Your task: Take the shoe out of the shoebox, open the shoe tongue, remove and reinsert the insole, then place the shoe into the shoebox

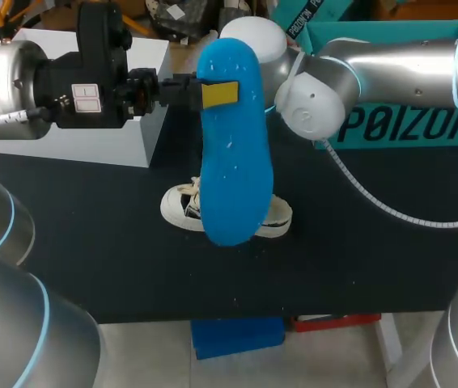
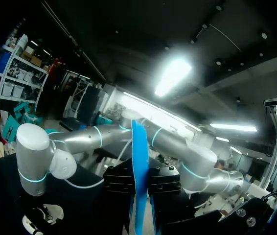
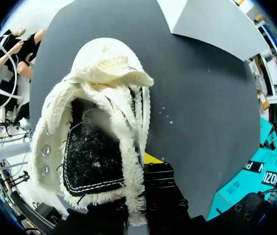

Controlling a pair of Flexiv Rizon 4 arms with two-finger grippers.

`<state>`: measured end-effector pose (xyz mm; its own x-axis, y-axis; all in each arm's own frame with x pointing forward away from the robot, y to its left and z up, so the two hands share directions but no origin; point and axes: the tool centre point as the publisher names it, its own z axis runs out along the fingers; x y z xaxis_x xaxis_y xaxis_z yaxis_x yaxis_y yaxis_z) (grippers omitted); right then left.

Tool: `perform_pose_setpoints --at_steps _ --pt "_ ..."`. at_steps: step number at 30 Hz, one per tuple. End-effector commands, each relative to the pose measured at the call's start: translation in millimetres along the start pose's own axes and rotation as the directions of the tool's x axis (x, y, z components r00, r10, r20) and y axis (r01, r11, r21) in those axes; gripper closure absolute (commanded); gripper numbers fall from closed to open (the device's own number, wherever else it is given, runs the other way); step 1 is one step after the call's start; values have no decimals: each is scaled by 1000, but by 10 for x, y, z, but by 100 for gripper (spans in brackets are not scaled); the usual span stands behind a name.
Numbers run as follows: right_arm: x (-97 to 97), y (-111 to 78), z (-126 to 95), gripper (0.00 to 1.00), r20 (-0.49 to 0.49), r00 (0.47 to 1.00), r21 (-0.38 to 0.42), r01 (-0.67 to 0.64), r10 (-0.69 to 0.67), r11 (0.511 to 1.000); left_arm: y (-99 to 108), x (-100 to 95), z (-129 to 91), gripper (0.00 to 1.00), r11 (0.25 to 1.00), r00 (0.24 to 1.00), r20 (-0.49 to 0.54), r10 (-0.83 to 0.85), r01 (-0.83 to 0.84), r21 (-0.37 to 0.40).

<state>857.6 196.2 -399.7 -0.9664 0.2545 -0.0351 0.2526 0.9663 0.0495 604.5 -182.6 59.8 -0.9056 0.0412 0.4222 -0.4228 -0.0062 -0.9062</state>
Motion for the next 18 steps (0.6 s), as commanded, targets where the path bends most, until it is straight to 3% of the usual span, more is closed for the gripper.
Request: perform_pose_setpoints --at_steps 1,4,6,10,15,18 --pt "40 -190 -746 100 84 966 5 -247 246 969 -2 6 1 100 1000 1000 3 -1 1 -3" --pt "-17 -297 -972 100 130 883 5 -456 451 890 -2 6 1 100 1000 1000 3 -1 1 -3" --pt "-42 -358 -1056 100 166 801 7 -584 575 812 -2 6 1 100 1000 1000 3 -1 1 -3" --pt "-57 -412 -1113 100 203 593 -26 -792 779 610 -2 6 1 100 1000 1000 3 -1 1 -3" --pt "-47 -432 -1062 100 224 363 -43 -923 904 381 -2 6 1 100 1000 1000 3 -1 1 -3" --pt "-84 -470 -1024 100 245 260 -48 -959 934 279 -2 6 1 100 1000 1000 3 -1 1 -3"
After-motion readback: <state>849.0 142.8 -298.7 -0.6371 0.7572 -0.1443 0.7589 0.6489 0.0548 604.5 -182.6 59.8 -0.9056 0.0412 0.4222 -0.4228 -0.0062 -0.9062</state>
